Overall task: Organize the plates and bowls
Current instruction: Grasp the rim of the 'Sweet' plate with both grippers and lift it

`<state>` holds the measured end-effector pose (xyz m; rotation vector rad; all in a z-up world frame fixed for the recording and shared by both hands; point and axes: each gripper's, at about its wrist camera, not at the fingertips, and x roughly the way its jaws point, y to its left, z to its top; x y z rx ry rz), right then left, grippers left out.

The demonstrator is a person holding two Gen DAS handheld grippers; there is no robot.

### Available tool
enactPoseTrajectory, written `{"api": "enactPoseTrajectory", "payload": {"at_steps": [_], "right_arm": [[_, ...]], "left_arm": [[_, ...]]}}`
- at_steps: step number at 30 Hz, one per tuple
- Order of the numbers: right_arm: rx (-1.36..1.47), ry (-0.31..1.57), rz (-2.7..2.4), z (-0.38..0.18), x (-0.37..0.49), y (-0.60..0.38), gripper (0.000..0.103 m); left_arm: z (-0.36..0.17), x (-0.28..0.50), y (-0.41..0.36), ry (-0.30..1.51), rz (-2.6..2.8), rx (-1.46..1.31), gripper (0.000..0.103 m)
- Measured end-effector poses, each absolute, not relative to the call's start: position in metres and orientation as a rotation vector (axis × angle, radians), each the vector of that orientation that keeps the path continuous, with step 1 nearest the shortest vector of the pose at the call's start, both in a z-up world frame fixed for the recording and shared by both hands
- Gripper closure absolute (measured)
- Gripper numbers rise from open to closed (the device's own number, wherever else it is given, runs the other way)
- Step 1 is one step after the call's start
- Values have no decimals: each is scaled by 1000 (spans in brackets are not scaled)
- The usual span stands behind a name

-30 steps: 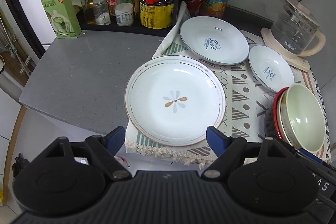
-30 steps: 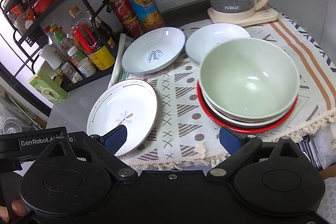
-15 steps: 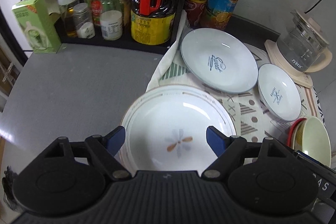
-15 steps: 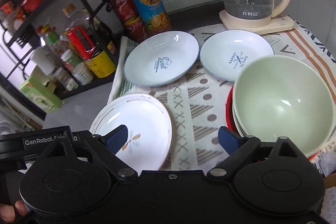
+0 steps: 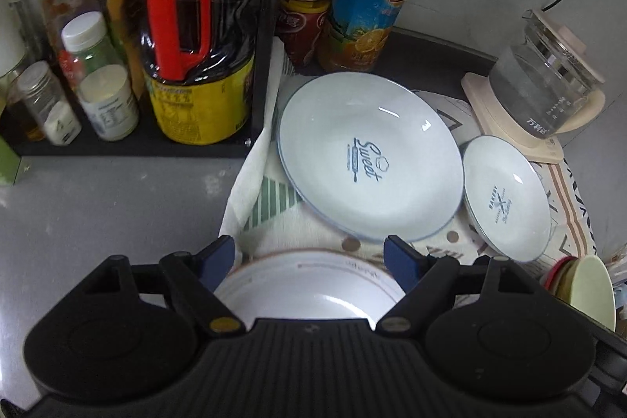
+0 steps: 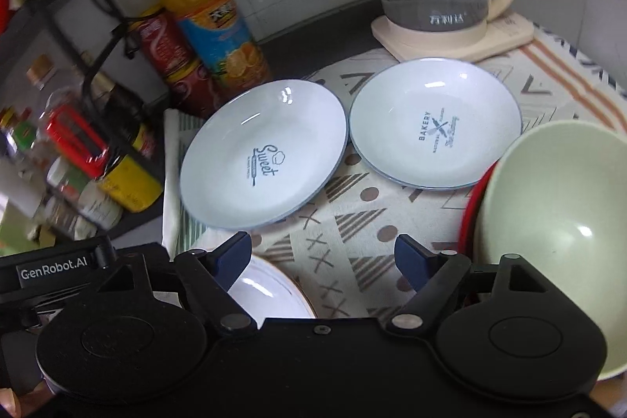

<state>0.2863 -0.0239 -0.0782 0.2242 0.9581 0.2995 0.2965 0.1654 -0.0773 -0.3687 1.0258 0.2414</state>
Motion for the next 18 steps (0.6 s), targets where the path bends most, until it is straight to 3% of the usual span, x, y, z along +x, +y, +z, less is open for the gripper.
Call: {"api": "enactPoseTrajectory", "payload": {"at_steps": [11, 18], "right_arm": [[269, 860, 178, -74, 312, -17, 25], [347, 915, 188, -92, 324, -3, 45]], "left_arm": [[-92, 333, 184, 997, 163, -399, 25], [-112, 346, 192, 1013, 134, -435, 42]]}}
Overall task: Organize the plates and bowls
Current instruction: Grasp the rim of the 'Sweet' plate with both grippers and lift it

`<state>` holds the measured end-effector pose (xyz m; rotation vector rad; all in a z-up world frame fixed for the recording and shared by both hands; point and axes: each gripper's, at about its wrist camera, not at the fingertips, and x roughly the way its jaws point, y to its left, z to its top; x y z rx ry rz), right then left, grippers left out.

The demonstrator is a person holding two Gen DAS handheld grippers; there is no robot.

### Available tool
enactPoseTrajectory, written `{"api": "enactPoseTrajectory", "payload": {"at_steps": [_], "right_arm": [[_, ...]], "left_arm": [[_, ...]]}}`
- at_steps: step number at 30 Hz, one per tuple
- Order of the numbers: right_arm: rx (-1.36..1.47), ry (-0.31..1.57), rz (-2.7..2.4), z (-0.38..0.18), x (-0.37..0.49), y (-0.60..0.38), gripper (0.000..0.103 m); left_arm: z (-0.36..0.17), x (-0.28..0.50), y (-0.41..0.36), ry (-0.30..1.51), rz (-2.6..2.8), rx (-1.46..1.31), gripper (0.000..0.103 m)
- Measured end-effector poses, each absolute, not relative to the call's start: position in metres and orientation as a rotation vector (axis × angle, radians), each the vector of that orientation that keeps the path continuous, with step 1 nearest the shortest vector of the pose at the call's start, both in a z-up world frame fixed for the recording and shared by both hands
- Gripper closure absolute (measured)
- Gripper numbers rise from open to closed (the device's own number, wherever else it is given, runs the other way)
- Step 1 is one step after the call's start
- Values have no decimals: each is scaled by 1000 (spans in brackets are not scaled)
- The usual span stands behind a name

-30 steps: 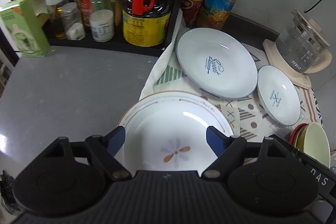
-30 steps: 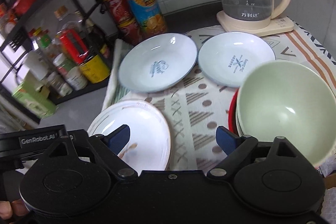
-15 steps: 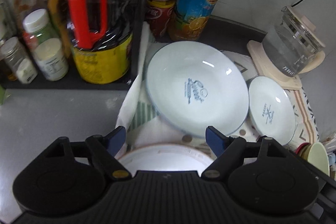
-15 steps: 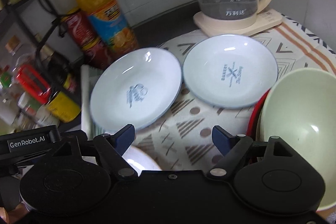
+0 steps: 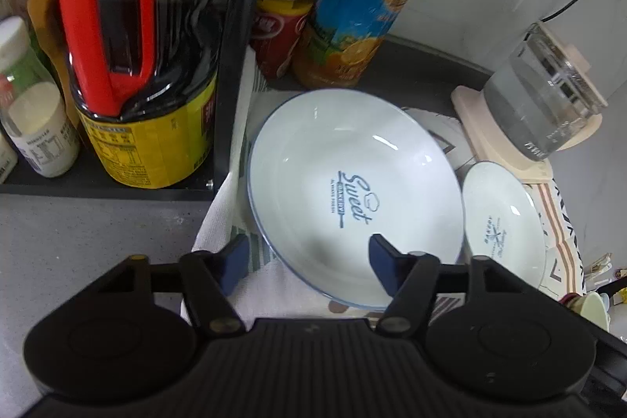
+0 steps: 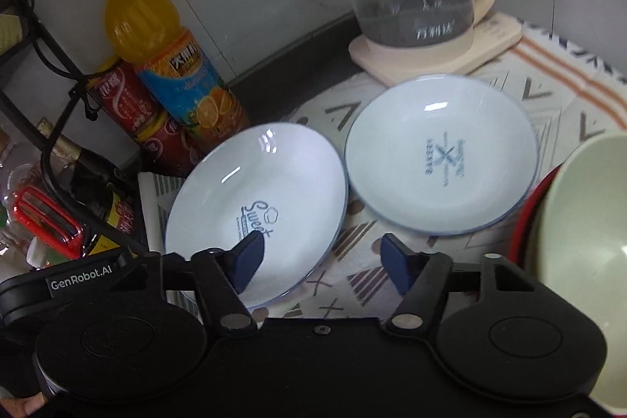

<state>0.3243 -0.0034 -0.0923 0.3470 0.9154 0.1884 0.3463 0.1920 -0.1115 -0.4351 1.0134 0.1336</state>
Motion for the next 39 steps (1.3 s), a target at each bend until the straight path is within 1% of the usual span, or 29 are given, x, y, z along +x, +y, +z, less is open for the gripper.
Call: {"api": "enactPoseTrajectory", "payload": {"at_steps": [1, 4, 6, 7, 9, 10, 14, 18, 22, 25, 27, 32, 36, 39], "right_arm": [[358, 929, 187, -96, 326, -2, 47], [406, 977, 180, -109, 333, -1, 57], [439, 1000, 175, -117, 337, -1, 65], [453, 1011, 171, -120, 340, -1, 66], [483, 1030, 171, -127, 344, 1, 69], [502, 1043, 169, -130, 346, 2, 70], [547, 1067, 174, -141, 352, 5, 81], [611, 1092, 163, -149, 357, 3, 87], [608, 1097, 173, -155, 360, 7, 87], [644, 1115, 172, -161, 363, 7, 87], [634, 1110, 180, -161, 365, 9, 87], [629, 1103, 174, -160, 367, 11, 87], [644, 1094, 180, -162, 368, 6, 93], [662, 1093, 175, -161, 368, 2, 94]], "left_arm": [[-115, 348, 194, 1020, 136, -448, 43], [-125, 352, 199, 1036, 137, -478, 50], [-131, 354, 202, 1043, 131, -497, 58], [-134, 355, 203, 1048, 130, -508, 61], [-141, 356, 206, 1059, 132, -550, 70], [-144, 356, 209, 1062, 132, -575, 72], [-152, 358, 211, 1071, 134, -617, 79], [-158, 359, 211, 1075, 140, -648, 80], [-164, 360, 212, 1069, 153, -682, 81], [-167, 360, 214, 1065, 166, -686, 83], [-169, 361, 215, 1060, 182, -686, 87], [-171, 361, 214, 1038, 189, -677, 89], [-168, 359, 214, 1042, 187, -668, 89], [-160, 355, 208, 1019, 188, -639, 90]]}}
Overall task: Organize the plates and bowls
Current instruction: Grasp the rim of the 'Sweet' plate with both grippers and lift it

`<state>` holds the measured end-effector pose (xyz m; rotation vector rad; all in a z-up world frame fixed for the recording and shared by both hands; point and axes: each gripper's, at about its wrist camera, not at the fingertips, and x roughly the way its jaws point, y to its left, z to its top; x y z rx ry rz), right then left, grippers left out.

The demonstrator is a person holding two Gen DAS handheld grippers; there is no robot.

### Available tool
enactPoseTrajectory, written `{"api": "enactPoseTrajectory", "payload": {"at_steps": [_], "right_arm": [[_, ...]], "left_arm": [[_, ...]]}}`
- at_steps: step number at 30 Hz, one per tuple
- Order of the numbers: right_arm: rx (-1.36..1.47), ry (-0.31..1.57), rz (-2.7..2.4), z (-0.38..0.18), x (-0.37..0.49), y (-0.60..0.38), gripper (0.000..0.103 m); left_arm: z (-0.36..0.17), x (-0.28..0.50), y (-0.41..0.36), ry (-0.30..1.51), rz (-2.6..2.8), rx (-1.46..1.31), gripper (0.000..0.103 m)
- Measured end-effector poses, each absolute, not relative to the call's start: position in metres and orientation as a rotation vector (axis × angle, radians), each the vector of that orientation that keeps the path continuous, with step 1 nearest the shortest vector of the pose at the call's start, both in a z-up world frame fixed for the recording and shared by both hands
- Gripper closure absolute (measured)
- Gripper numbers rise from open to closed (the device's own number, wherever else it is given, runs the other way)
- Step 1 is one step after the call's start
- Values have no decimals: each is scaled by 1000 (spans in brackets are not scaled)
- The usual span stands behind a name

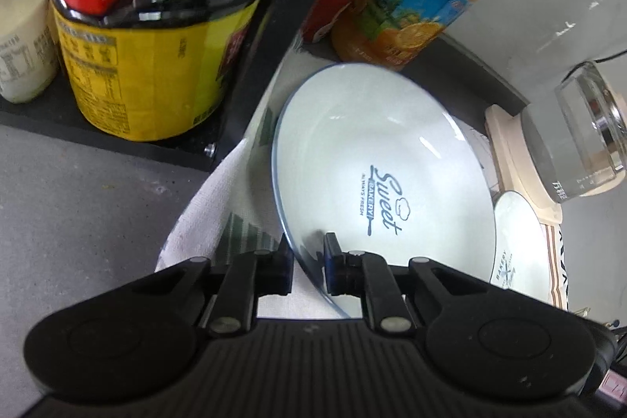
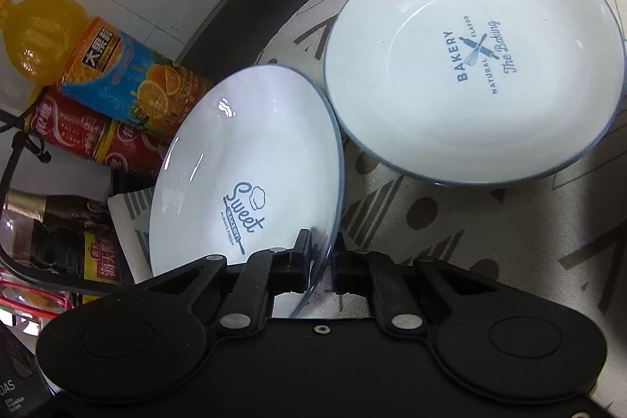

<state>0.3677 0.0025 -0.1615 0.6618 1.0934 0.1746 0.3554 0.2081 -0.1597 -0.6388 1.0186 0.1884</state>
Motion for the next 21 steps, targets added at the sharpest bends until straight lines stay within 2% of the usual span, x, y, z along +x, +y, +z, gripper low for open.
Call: {"api": "enactPoseTrajectory", "payload": {"at_steps": [21], "right_arm": [[565, 1024, 277, -106, 322, 5, 91]], "left_arm": [[-110, 284, 195, 937, 240, -634, 90]]}}
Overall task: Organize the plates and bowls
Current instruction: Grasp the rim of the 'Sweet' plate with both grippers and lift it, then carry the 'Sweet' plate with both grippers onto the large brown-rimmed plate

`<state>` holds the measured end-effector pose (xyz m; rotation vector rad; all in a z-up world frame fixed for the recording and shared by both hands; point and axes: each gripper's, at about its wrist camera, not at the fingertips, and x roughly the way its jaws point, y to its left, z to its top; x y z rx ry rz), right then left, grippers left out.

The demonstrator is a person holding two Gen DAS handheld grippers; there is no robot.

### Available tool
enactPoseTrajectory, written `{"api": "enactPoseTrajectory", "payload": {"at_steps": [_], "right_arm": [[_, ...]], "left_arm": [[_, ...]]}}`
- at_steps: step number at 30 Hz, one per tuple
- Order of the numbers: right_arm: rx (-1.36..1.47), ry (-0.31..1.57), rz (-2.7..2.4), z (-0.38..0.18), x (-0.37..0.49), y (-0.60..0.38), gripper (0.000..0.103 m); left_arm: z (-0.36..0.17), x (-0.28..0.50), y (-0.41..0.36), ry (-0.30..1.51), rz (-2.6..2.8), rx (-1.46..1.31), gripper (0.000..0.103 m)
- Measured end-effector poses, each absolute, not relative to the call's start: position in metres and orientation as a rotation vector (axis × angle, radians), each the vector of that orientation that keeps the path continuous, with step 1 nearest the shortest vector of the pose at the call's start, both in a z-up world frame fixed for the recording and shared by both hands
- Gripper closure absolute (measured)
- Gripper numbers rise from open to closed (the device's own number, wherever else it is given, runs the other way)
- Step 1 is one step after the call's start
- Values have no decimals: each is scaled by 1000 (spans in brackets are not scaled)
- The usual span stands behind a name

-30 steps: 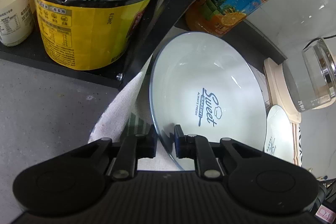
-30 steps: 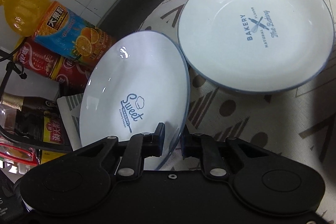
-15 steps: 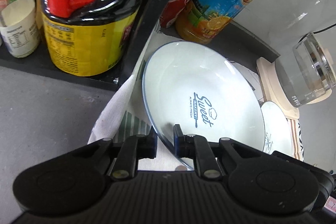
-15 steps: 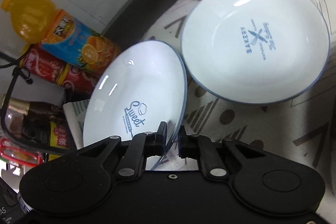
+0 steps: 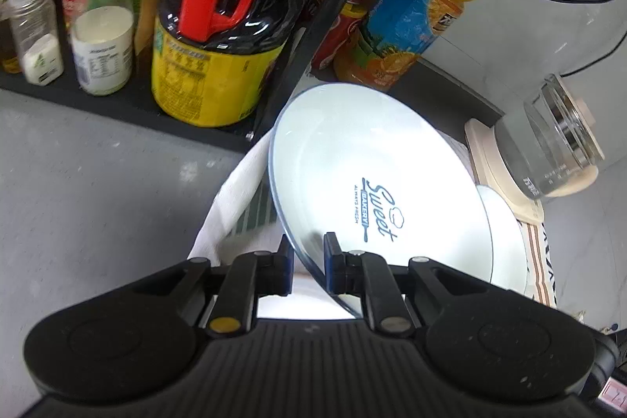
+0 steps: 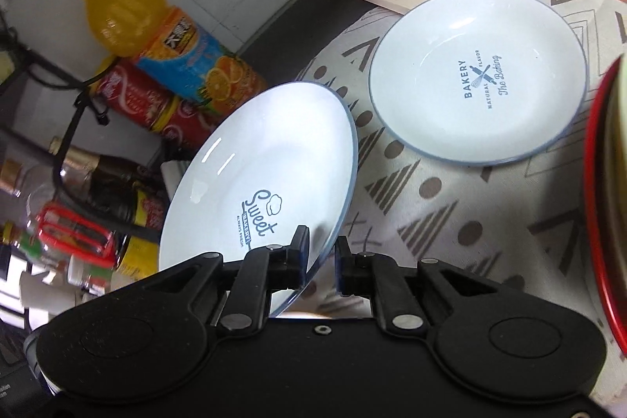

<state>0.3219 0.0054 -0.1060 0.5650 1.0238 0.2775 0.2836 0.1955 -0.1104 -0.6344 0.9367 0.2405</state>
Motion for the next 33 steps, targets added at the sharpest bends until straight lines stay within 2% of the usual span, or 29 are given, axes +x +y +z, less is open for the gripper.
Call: {"api": "enactPoseTrajectory", "payload": {"at_steps": [33], "right_arm": [[455, 991, 389, -84, 222, -33, 90]], "left_arm": [[-91, 160, 152, 893, 300, -677, 89]]}}
